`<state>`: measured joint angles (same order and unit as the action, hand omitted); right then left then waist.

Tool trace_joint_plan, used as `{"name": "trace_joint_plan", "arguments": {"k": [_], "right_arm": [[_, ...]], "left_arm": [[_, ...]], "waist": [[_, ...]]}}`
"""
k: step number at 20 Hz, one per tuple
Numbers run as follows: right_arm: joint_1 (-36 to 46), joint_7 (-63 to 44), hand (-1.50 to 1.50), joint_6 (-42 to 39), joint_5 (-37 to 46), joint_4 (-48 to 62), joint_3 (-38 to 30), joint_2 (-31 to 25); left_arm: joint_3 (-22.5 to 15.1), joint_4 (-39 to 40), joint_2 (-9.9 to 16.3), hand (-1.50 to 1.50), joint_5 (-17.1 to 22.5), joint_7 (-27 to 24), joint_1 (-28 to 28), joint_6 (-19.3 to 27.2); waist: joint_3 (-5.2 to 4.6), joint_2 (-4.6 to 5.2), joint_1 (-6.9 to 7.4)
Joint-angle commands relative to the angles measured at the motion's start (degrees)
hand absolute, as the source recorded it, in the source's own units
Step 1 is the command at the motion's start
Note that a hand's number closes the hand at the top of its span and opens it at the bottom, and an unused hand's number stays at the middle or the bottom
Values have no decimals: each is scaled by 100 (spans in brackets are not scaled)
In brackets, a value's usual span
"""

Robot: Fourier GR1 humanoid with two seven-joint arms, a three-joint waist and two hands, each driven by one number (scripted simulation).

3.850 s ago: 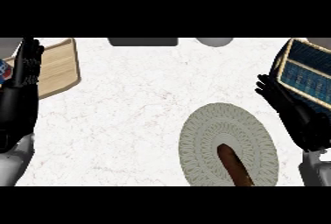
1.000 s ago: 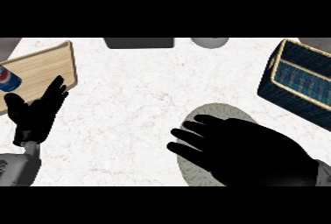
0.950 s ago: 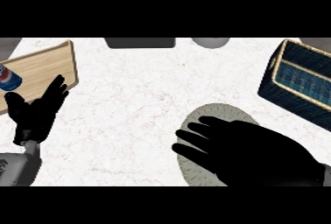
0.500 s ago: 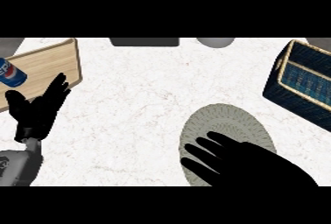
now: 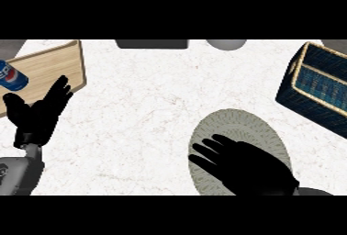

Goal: Pick the sweet potato from the placemat and place it in the basket

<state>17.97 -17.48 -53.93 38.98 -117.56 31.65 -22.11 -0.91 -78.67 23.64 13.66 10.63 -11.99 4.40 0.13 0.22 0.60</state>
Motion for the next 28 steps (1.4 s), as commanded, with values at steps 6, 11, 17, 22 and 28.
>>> {"name": "trace_joint_plan", "arguments": {"k": [6, 11, 17, 22, 28], "right_arm": [[-144, 1570, -150, 1539, 1470, 1606, 516, -628], [-329, 2239, -150, 1518, 1576, 1556, 114, -801], [-374, 2478, -150, 985, 1396, 1453, -219, -526], [-429, 3075, -150, 1168, 1720, 1659, -283, -641], [-711, 2949, -150, 1346, 2346, 1530, -88, -453]], "left_arm": [[179, -332, -82, 0, -99, 39, 400, -155], [222, -275, -307, 0, -346, 130, 285, -139], [610, 287, -192, 0, -318, -25, -91, -483], [574, 220, -359, 0, -580, -124, 90, -488], [529, -320, -533, 0, -742, 233, 98, -367]], "waist": [[-10, -19, -19], [-11, -21, -45], [-13, -21, -60], [-13, -21, -50], [-12, -24, -51]]}}
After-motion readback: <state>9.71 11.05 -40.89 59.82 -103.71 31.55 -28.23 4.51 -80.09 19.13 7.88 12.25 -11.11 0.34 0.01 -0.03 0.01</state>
